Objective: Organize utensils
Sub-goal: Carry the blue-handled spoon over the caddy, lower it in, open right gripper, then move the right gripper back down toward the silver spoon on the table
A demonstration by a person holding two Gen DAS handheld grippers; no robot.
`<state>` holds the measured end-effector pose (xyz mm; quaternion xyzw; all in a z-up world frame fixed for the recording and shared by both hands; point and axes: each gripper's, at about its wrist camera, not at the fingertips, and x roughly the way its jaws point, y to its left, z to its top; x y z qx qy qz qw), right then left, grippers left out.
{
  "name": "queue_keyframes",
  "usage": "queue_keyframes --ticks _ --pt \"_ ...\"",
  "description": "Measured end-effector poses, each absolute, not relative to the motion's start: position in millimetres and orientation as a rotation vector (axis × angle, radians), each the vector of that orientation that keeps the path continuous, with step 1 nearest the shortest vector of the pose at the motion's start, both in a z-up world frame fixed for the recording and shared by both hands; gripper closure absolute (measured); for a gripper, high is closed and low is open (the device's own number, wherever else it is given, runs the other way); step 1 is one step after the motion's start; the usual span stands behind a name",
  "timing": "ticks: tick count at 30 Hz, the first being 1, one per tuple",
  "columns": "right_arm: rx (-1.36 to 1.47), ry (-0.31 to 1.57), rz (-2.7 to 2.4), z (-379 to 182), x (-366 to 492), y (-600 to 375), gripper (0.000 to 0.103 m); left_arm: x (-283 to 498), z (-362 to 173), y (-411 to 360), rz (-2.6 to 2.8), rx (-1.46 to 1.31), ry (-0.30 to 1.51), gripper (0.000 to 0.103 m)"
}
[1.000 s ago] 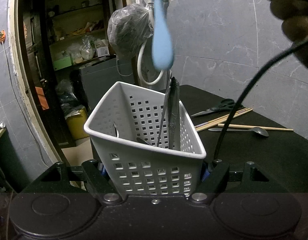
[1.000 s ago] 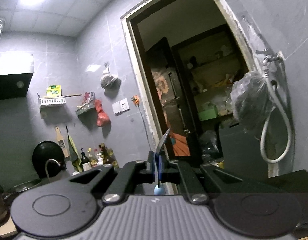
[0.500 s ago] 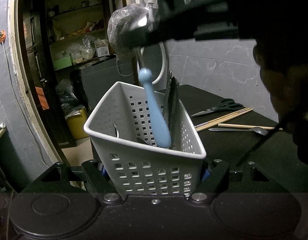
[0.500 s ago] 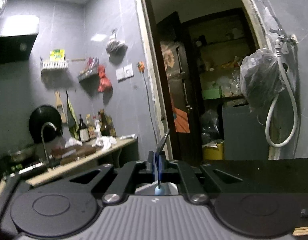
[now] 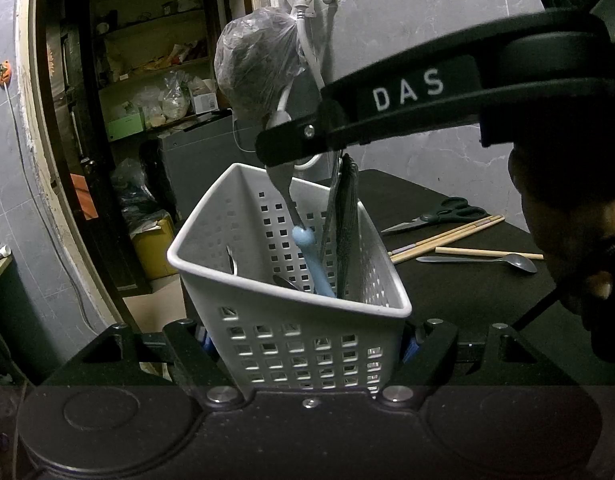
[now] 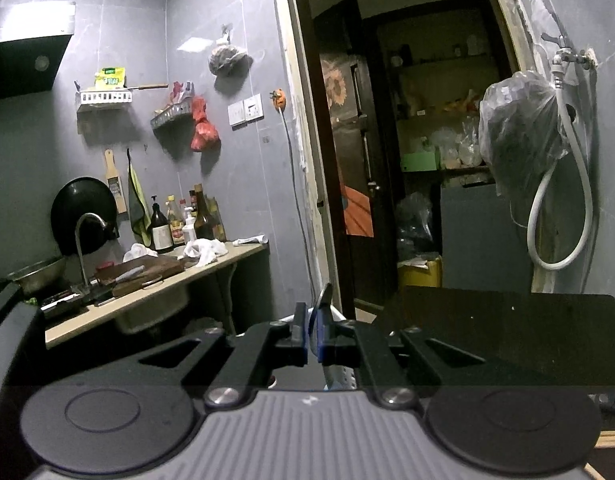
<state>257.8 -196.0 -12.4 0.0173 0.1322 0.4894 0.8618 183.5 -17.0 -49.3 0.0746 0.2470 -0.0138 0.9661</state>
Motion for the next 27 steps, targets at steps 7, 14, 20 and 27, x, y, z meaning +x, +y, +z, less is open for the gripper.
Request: queue_keyframes --ticks 7,14,20,27 --pt "0.024 0.288 1.020 -12 259 -195 0.096 183 -49 -17 -0.028 0.151 0.499 0.024" --pt "0.015 0.260 1.011 -8 257 -197 0.071 183 -50 -17 -0.028 0.152 0.499 0.024" --pt "0.016 0.208 0.991 1 253 -203 0.039 183 -50 -17 -0.028 0.151 0.499 0.024" --pt "0.029 0.145 0.912 12 250 -221 0.004 184 -50 -17 -0.028 0.152 0.500 0.024"
